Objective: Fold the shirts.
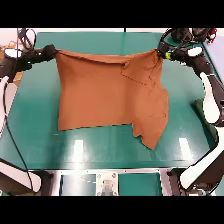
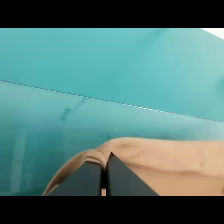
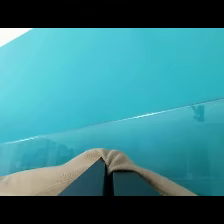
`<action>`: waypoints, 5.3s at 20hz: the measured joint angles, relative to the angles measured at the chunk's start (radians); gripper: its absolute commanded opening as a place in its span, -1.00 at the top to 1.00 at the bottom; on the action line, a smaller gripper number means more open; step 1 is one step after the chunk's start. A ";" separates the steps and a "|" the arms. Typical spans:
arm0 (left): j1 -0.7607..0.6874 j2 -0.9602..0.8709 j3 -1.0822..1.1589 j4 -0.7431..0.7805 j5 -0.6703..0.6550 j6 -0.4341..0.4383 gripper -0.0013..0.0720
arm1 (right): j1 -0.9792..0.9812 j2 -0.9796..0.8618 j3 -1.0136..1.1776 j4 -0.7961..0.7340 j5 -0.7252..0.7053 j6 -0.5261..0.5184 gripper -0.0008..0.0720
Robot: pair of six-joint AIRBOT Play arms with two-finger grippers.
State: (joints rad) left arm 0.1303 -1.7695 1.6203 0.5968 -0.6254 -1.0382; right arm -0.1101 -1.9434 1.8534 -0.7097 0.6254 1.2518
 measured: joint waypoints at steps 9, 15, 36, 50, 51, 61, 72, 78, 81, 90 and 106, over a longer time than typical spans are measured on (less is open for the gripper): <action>0.000 -0.020 -0.013 0.363 -0.315 -0.175 0.91 | -0.106 -0.006 -0.008 -0.212 0.394 0.021 0.93; 0.000 -0.021 -0.135 0.428 -0.362 -0.213 0.91 | -0.129 -0.002 -0.140 -0.280 0.503 0.027 0.93; 0.064 -0.005 0.009 0.382 -0.843 -0.360 0.91 | -0.241 0.182 -0.196 -0.304 0.769 0.138 0.93; -0.136 0.647 -0.750 0.594 -0.661 -0.563 -0.60 | -0.383 0.921 -1.255 -0.487 0.624 0.278 -0.20; -0.171 0.669 -0.812 0.594 -0.611 -0.594 -0.60 | -0.385 0.936 -1.307 -0.477 0.595 0.283 -0.21; -0.393 0.683 -1.067 0.514 -0.160 -0.840 -0.60 | -0.275 0.924 -1.500 -0.239 0.378 0.260 -0.33; -0.421 0.603 -1.049 0.485 0.032 -0.870 0.91 | -0.209 0.898 -1.509 -0.200 0.299 0.229 0.93; -0.422 0.606 -0.967 0.631 -0.210 -0.853 0.91 | -0.208 0.902 -1.446 -0.280 0.364 0.223 0.93; -0.422 0.606 -0.916 0.719 -0.331 -0.843 0.91 | -0.208 0.938 -1.425 -0.375 0.431 0.274 0.93; -0.422 0.596 -0.748 0.843 -0.504 -0.718 0.91 | -0.188 1.105 -1.277 -0.457 0.576 0.357 0.93; -0.349 0.049 -0.036 0.891 -0.490 -0.517 0.32 | 0.020 0.351 -0.470 -0.373 0.364 0.363 0.93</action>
State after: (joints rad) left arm -0.2184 -1.7206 1.5841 1.4876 -1.1156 -1.5551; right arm -0.0898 -1.5921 1.3838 -1.0828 0.9890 1.6150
